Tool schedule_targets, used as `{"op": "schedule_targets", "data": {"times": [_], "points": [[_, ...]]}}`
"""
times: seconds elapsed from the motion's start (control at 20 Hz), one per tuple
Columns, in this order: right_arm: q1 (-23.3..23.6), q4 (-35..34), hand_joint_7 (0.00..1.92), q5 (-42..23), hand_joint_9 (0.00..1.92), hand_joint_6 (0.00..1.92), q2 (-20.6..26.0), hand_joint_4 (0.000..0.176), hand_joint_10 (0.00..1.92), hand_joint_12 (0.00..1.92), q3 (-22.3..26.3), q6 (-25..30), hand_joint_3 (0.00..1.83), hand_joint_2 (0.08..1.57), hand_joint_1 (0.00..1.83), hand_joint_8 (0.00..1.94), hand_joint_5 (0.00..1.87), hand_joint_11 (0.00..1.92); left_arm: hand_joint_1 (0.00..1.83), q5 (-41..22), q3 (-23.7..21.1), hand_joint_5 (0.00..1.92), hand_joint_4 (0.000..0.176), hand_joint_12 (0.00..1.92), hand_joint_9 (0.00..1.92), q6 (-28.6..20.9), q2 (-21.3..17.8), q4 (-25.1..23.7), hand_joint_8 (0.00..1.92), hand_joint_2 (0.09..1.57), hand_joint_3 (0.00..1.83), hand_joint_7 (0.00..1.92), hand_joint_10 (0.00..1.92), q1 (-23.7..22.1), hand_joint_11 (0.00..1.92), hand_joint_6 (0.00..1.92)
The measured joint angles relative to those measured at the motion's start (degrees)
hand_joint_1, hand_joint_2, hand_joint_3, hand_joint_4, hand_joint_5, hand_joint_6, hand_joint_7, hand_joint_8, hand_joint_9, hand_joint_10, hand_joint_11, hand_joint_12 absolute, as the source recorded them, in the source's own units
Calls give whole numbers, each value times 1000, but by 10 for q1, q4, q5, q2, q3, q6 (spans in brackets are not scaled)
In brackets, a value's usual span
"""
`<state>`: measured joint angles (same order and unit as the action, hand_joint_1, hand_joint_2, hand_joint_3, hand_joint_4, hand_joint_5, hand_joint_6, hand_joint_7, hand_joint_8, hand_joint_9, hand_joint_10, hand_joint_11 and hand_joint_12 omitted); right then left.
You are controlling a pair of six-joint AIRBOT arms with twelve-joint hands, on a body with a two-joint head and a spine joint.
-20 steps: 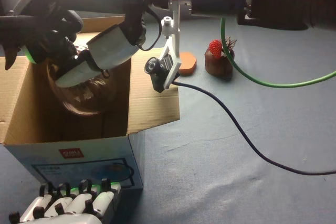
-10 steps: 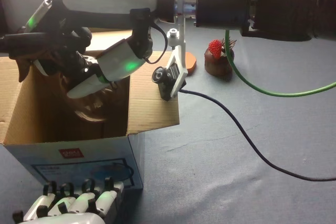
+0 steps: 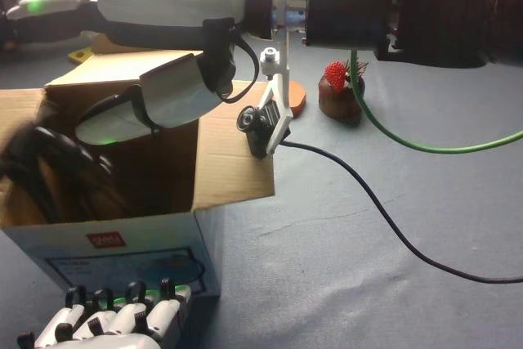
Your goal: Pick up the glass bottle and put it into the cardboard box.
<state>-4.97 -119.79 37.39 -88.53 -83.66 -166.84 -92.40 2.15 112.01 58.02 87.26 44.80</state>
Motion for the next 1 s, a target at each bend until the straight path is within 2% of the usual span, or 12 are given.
{"op": "schedule_targets", "data": {"times": [0.1,0.2,0.3,0.5,0.65,0.7,0.75,0.8,0.85,0.9,0.95,1.0], "points": [[0,0,109,2,112,5,4,0,97,549,1,-2,0,1144,678,1,50,0,150,0,0,116,24,438,153,0,0,-2,0,1371,1,146,2,5,0,0],[-2,0,100,5,113,3,16,0,73,503,8,-2,0,1144,674,0,44,0,148,0,0,116,24,436,152,-2,0,-1,0,1371,1,145,2,5,0,0],[-3,1,39,9,59,0,34,0,27,212,19,-1,0,1076,662,5,1,0,145,0,0,130,24,435,155,-5,0,-1,0,1372,1,145,3,5,0,6],[-4,6,33,-15,56,0,105,0,16,152,69,2,0,1067,651,4,0,0,148,0,0,141,23,498,172,-7,0,-1,2,1371,0,153,7,5,0,7],[11,13,34,-126,66,0,184,0,16,227,153,-6,0,1067,623,3,0,0,169,-1,-1,130,24,490,168,-5,0,33,0,1361,0,145,5,-13,0,2],[23,9,36,-190,71,0,219,0,14,261,196,-14,0,1073,608,2,0,0,172,-4,-6,128,24,489,168,2,0,63,1,1356,0,144,5,-32,0,1],[36,2,37,-266,73,0,252,0,14,268,242,-15,0,1075,604,2,0,0,173,-9,-12,128,24,488,168,17,1,111,1,1354,0,144,5,-70,0,1],[41,-2,37,-304,73,0,267,0,14,270,266,-17,0,1076,603,2,0,0,174,-13,-14,128,24,488,168,34,3,136,1,1354,0,144,5,-92,0,1],[44,-4,149,-350,150,31,287,0,43,389,295,-17,19,1141,393,29,93,0,172,-22,-17,151,23,487,162,56,7,170,7,1356,0,158,2,-122,0,11],[48,-8,268,-423,245,66,310,0,84,631,336,-13,27,1181,287,55,201,0,160,-35,-19,185,20,510,182,85,13,219,14,1358,0,195,9,-169,0,21],[52,-21,324,-524,289,77,335,0,106,763,384,10,24,1195,259,56,253,0,168,-54,-20,211,18,556,200,110,26,258,14,1356,0,219,14,-218,0,27],[52,-22,324,-563,289,77,341,0,106,763,402,20,24,1195,259,56,253,0,168,-56,-20,211,18,556,200,122,26,273,14,1356,0,219,14,-240,0,27]]}}
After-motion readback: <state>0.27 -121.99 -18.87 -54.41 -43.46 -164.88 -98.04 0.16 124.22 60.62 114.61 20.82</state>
